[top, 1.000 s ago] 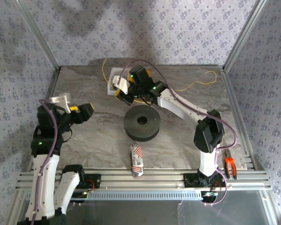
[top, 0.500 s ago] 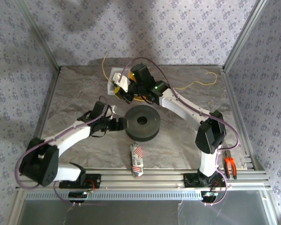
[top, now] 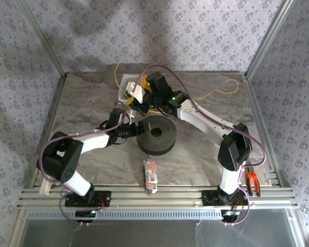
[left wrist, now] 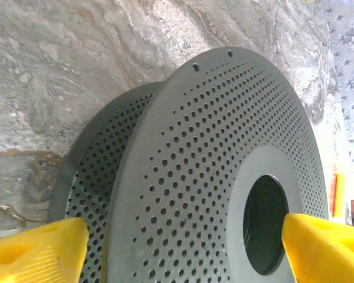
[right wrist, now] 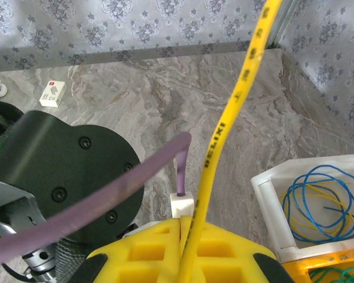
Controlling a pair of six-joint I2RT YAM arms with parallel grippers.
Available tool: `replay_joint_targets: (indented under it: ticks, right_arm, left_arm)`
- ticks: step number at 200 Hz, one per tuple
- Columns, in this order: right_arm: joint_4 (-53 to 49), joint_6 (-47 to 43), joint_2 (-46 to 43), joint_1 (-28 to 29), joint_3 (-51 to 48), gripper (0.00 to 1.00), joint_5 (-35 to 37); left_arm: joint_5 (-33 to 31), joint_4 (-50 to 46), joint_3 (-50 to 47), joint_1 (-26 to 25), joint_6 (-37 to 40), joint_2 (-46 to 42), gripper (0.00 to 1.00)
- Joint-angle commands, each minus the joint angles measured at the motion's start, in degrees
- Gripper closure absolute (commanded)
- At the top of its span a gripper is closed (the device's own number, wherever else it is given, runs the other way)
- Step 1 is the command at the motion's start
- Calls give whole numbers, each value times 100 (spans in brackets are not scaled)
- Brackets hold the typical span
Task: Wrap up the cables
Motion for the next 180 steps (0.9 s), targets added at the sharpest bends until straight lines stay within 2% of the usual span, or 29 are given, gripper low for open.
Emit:
replay_joint_targets:
  ticks: [1, 38, 79, 127, 151, 180]
  right_arm:
    - [95, 108, -229, -46, -99, 100, 28]
    - [132, 129, -296, -119, -225, 100, 11]
    - [149, 152, -300, -157, -269, 100, -9]
    - [174, 162, -326, -176, -346, 100, -33]
    - [195, 169, -356, -193, -374, 100, -50]
    - [231, 191, -366, -210, -401, 100, -77]
  left_arm:
    - [233, 473, 130, -43, -198, 198, 19]
    - [190, 557, 52, -47, -271, 267, 38]
    - [67, 381, 46, -12, -241, 259, 71]
    - [-52, -294, 11, 230, 19, -227, 100]
    - [-372, -1568, 262, 437, 646, -902, 100]
    - [-1350, -3753, 1078, 502, 1673, -1722, 100]
